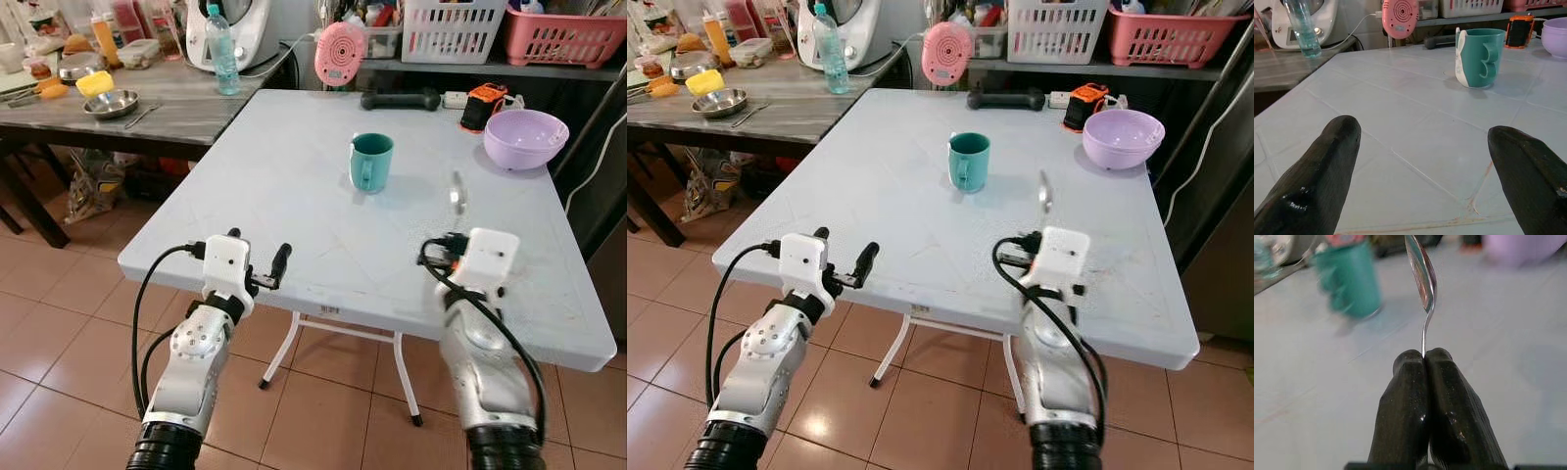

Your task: Setting the table

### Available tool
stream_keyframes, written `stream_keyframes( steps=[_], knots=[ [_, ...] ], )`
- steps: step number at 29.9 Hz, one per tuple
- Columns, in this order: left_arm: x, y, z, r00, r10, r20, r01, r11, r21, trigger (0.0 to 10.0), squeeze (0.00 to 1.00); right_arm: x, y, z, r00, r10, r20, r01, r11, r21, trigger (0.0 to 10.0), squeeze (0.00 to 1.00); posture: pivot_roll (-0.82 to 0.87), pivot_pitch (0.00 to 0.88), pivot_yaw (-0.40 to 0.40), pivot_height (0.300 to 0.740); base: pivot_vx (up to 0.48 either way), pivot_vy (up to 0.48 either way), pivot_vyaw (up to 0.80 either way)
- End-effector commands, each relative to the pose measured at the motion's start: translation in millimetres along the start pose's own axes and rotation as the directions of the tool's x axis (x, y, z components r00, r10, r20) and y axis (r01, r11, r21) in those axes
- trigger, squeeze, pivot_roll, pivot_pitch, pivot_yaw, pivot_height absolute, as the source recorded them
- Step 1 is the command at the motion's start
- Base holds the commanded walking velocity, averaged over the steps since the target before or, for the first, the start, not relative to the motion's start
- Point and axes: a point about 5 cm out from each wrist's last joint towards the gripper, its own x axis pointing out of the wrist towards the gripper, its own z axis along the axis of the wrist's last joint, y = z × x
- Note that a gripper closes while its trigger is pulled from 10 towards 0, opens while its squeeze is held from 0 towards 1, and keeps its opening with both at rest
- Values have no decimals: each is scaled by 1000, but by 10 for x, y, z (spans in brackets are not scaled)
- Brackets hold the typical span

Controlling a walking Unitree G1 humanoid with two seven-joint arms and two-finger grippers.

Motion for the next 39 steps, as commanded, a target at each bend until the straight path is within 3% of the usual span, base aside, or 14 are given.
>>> stream_keyframes(
  steps=[1, 7, 11, 12, 13, 14, 15, 16, 23, 30, 34, 39],
  knots=[
    [11, 27, 11, 1000, 1, 1, -1, 1000, 23, 10000, 0, 25, 105, -11, 999, 42, -27, -40, 998, 58, 10000, 0, -121, 12, 78, 740, 0, 0, 0],
    [-20, 28, -8, 1000, 1, -7, 0, 1000, 27, 10000, 0, 51, 317, -132, 982, 132, -134, -101, 972, 214, 10000, 0, -108, 15, 73, 740, 0, 0, 0],
    [-26, -1, -28, 999, -27, -19, 27, 1000, 10, 10000, 0, 84, 335, -150, 977, 149, -155, -105, 959, 262, 10000, 0, -107, 16, 72, 740, 0, 0, 0],
    [-30, -30, -26, 998, -62, -19, 62, 998, -18, 10000, 0, 94, 329, -148, 976, 150, -156, -105, 958, 266, 10000, 416, -108, 17, 72, 740, 0, 0, 0],
    [-36, -62, -22, 995, -101, -14, 100, 994, -49, 10000, 0, 101, 323, -146, 976, 153, -157, -106, 957, 270, 10000, 416, -108, 17, 72, 740, 0, 0, 0],
    [-43, -81, -8, 993, -122, -3, 122, 991, -63, 10000, 0, 106, 314, -146, 976, 149, -159, -102, 957, 272, 10000, 741, -110, 17, 72, 740, 0, 0, 0],
    [-43, -81, -8, 993, -122, -3, 122, 991, -63, 10000, 0, 106, 314, -146, 976, 149, -159, -102, 957, 272, 10000, 741, -110, 17, 72, 740, 0, 0, 0],
    [-62, -144, 16, 983, -182, 15, 183, 979, -91, 10000, 0, 120, 286, -148, 976, 145, -164, -93, 954, 286, 10000, 1000, -111, 18, 73, 740, 0, 0, 0],
    [-120, -339, 22, 940, -341, 27, 342, 928, -146, 10000, 0, 144, 171, -152, 978, 114, -172, -60, 955, 291, 10000, 1000, -115, 19, 79, 740, 0, 0, 0],
    [-156, -366, 5, 917, -399, 12, 396, 907, -145, 10000, 0, 170, 126, -120, 982, 102, -161, -53, 957, 285, 10000, 1000, -116, 19, 84, 740, 0, 0, 0],
    [-157, -359, 4, 912, -410, 0, 406, 903, -136, 10000, 0, 157, 90, -35, 990, 82, -117, -59, 982, 182, 10000, 1000, -116, 17, 82, 740, 0, 0, 0],
    [-116, -299, -6, 938, -346, -17, 342, 933, -114, 10000, 0, 64, 42, 138, 998, 59, -3, -59, 998, 17, 10000, 1000, -119, 15, 79, 740, 0, 0, 0]
  ],
)
